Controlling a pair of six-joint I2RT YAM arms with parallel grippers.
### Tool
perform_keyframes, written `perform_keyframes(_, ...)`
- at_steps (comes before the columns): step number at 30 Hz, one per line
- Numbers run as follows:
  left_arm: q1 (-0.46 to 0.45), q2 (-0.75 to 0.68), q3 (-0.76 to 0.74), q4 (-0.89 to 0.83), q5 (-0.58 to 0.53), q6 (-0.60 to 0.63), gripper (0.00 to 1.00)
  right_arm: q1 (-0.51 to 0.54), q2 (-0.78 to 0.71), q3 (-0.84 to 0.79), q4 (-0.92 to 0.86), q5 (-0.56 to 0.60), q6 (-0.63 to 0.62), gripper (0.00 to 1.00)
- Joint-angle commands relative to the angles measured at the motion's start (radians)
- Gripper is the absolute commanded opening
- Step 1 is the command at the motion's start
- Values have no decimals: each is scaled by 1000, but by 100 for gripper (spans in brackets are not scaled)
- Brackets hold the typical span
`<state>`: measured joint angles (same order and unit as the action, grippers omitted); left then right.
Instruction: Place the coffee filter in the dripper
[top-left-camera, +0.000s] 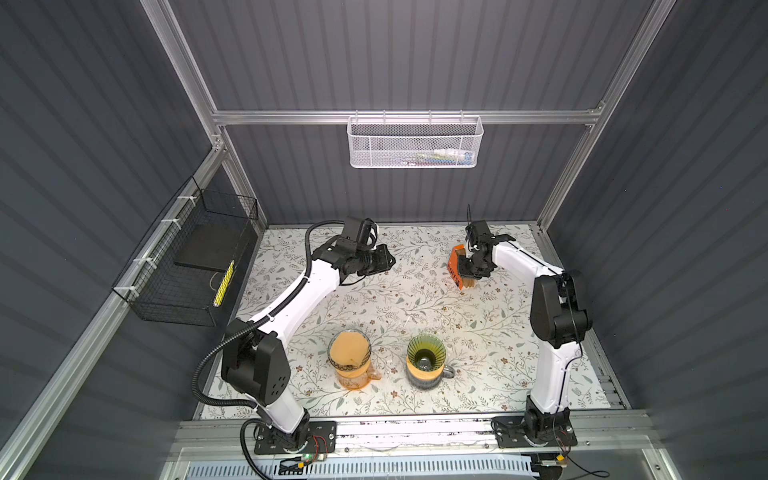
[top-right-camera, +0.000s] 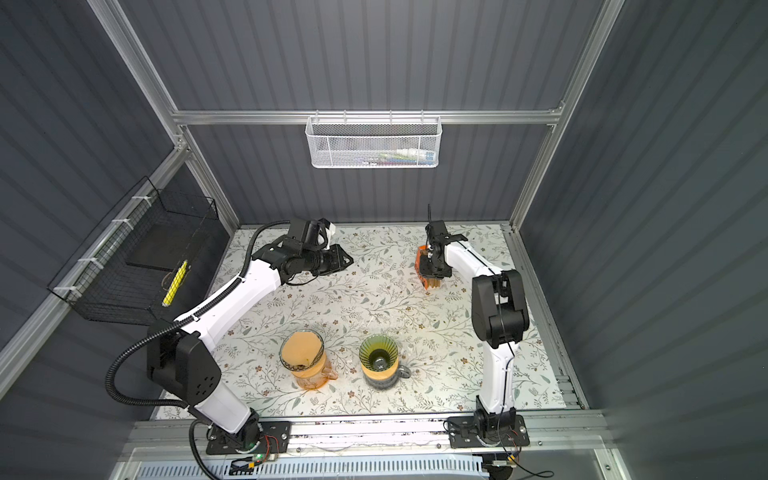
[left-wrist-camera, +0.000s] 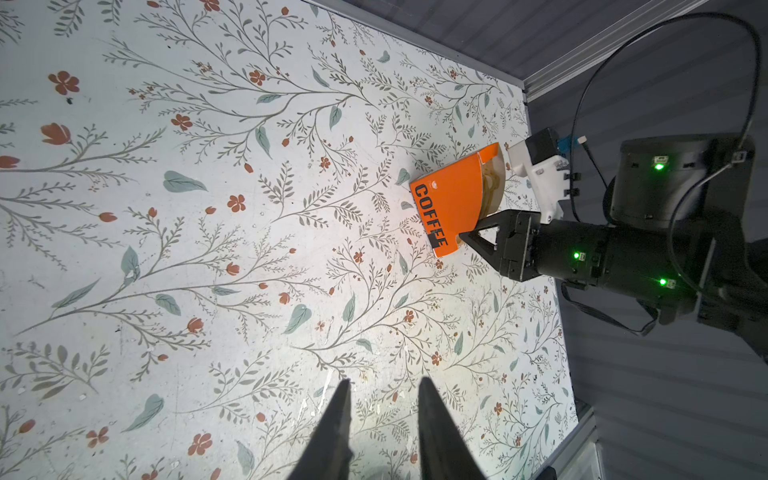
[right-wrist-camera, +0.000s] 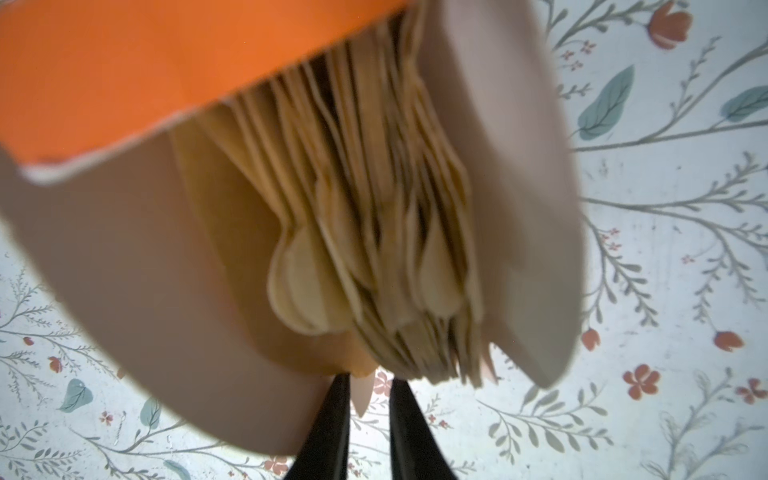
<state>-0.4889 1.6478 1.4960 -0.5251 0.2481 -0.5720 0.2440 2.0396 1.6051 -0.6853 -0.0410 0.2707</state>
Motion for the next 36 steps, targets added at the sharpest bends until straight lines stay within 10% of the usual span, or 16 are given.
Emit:
perform_keyframes(1, 6, -13, -9, 8, 19, -10, 29, 12, -16, 16, -29, 24, -16, 21)
perform_keyframes(36, 8, -20, -22, 23, 28, -21, 29, 46, -23, 32, -55, 39, -27, 23)
